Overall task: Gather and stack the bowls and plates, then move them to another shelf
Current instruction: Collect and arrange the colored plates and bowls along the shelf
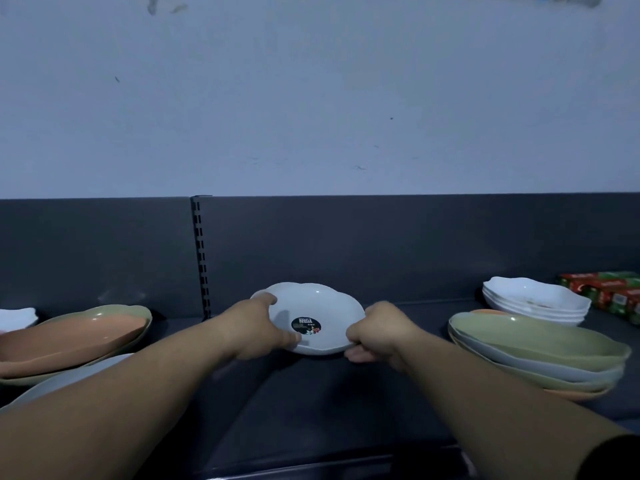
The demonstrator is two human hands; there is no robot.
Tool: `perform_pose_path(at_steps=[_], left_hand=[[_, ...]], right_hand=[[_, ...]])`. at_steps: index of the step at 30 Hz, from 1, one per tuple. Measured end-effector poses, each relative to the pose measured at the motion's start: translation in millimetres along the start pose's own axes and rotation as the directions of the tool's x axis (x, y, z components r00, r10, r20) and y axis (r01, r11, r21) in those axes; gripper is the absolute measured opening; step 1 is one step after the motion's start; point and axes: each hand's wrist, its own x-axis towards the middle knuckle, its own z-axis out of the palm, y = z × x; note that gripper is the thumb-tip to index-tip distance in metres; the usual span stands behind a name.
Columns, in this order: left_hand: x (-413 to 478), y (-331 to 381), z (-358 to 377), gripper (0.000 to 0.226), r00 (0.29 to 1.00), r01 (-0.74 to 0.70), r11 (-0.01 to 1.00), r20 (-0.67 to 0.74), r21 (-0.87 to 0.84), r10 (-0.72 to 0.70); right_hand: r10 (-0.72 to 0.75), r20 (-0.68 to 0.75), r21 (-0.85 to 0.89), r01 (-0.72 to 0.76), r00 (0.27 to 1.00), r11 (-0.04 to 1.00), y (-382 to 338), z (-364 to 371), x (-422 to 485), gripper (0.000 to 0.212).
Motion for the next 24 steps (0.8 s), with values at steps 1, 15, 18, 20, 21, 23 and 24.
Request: perform_pose_path(at_steps=[1, 15, 18, 20, 21, 23, 24], left_hand=[[-2, 5, 0, 0.090, 0.999, -0.018, 1.000, -0.032, -0.023, 0.017], [-41, 131, 51, 0.089, 0.925, -0.298, 0.901, -0.328, -0.316, 0.191], [-48, 161, 75, 0.088, 0.922, -0.323, 0.875, -0.330, -0.361, 0.204], [-52, 177, 91, 0.087, 0.924, -0.331, 0.853, -0.322, -0.404, 0.206], [-54, 184, 98, 0.088, 0.926, -0.333, 0.841, -0.317, -0.426, 0.206], [-57, 197, 111, 0.088, 0.929, -0.335, 0.825, -0.307, -0.456, 0.208], [-58, 203, 118, 0.088, 0.931, -0.332, 0.821, -0.301, -0.464, 0.206]], right_hand=[[-0.010, -0.001, 0.021, 0.010, 1.000, 1.000, -3, -7, -4, 0.028], [-0.126, -0.144, 0.071, 0.137, 0.982, 0.988, -6, -167, -68, 0.014], [-0.122, -0.172, 0.051, 0.132, 0.978, 0.990, 7, -201, -81, 0.010], [-0.117, -0.188, 0.041, 0.126, 0.975, 0.991, 16, -221, -89, 0.012], [-0.113, -0.194, 0.037, 0.122, 0.975, 0.992, 21, -230, -92, 0.014], [-0.105, -0.197, 0.020, 0.111, 0.975, 0.994, 30, -247, -98, 0.019], [-0.103, -0.196, 0.006, 0.106, 0.975, 0.994, 34, -254, -101, 0.020]])
